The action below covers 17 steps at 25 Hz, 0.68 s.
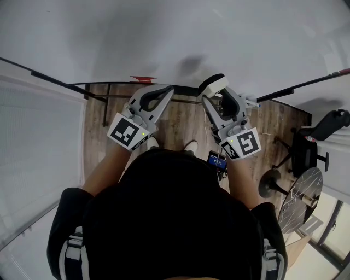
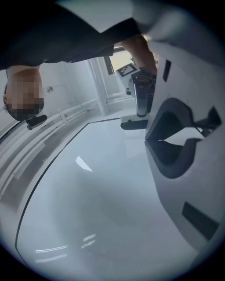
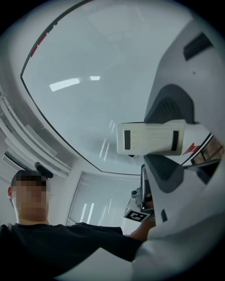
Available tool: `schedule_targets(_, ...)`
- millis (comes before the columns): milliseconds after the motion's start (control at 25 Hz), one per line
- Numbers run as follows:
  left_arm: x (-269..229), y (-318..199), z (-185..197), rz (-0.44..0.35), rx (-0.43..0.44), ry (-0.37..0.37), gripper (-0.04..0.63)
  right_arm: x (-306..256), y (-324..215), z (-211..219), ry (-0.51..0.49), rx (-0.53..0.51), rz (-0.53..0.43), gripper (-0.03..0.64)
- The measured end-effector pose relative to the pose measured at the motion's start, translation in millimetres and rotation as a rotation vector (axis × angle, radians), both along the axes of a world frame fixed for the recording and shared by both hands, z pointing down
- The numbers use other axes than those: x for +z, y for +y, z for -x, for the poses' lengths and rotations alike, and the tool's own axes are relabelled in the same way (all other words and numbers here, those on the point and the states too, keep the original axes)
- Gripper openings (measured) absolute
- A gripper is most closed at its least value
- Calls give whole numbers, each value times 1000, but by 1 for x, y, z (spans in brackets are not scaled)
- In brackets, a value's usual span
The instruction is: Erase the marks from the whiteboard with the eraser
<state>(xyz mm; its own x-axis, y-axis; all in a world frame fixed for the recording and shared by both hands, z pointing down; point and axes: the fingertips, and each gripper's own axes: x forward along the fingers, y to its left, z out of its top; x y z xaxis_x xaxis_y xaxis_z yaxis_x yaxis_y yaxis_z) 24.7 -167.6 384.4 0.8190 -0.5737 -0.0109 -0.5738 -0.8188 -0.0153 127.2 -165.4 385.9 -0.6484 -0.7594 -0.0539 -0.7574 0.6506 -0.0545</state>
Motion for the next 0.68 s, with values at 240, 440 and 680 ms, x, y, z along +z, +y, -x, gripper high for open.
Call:
schedule_targets(240,-2,2,2,-8,-3,6,5,1,3,2,29,7,-21,222)
schedule_targets(440,-4,4,1,-13,-2,2,6,0,6,5,26,-4,-18,222)
schedule_targets(680,-4,4,2,-14,-13,2,6,3,8,5,21,-6,-10,222)
